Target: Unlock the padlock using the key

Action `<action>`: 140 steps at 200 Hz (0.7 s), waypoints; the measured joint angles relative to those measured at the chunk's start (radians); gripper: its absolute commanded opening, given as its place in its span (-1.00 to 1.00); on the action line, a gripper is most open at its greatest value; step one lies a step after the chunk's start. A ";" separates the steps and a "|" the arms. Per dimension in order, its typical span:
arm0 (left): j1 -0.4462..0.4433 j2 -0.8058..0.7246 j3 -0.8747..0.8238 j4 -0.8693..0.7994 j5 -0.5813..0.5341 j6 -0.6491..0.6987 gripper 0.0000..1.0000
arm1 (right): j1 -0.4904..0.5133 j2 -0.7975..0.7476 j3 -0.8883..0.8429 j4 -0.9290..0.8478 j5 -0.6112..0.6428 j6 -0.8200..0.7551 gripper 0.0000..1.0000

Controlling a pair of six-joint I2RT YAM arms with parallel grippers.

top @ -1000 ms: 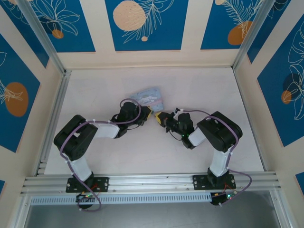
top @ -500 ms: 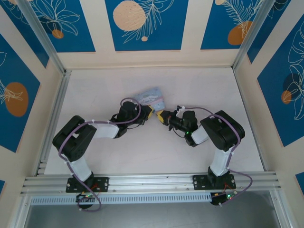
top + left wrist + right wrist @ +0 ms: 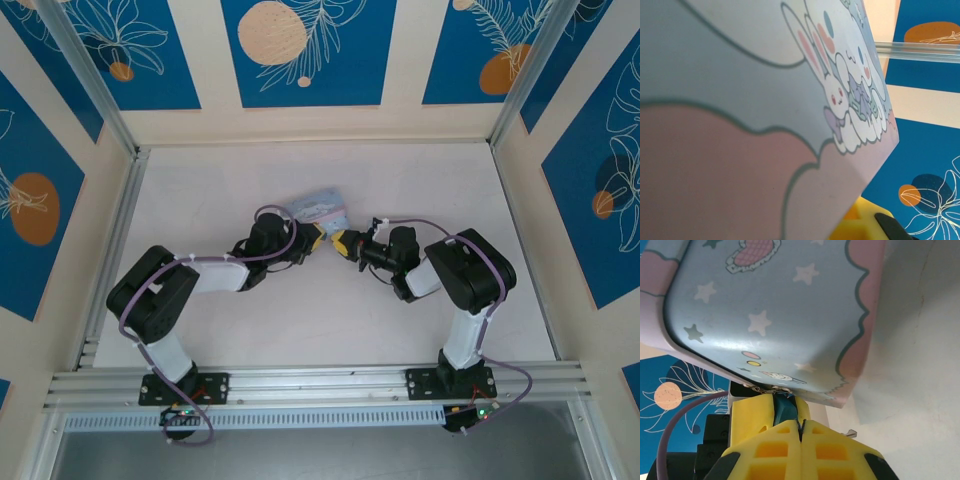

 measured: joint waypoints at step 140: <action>0.003 -0.002 -0.002 -0.050 -0.061 0.010 -1.00 | 0.033 0.102 0.084 0.016 -0.011 0.005 -0.95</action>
